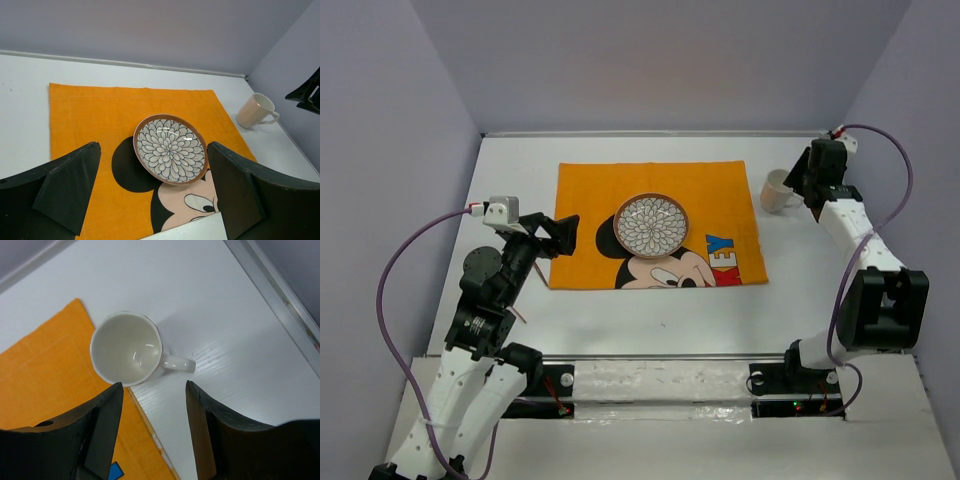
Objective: Set the dinner table for one person
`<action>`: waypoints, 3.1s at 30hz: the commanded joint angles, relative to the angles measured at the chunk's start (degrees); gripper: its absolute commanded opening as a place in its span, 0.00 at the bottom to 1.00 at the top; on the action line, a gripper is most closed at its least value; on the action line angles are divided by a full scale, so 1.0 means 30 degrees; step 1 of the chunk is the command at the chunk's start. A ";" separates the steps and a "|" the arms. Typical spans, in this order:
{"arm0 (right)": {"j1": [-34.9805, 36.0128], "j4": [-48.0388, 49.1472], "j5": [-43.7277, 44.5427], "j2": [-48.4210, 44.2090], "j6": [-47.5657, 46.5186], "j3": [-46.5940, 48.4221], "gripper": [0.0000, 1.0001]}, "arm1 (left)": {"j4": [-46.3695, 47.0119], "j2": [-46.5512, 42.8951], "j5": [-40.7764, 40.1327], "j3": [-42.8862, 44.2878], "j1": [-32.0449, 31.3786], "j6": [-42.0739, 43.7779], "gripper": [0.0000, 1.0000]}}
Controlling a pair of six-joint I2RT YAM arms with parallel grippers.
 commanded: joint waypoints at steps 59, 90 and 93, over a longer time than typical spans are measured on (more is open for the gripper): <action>0.4474 -0.2096 -0.0875 1.1689 -0.3642 1.3884 0.37 | 0.1145 0.0166 0.0373 -0.0177 0.0731 0.0128 0.99; 2.1874 0.3678 -0.4744 1.4816 -0.3346 1.5516 0.67 | 0.0324 -0.4814 -1.1576 -0.0148 0.2928 -0.2125 0.99; 2.2724 0.1979 -0.3834 1.7775 -0.4255 1.8995 0.67 | 0.0324 -0.4757 -1.1406 -0.0119 0.2899 -0.2186 0.99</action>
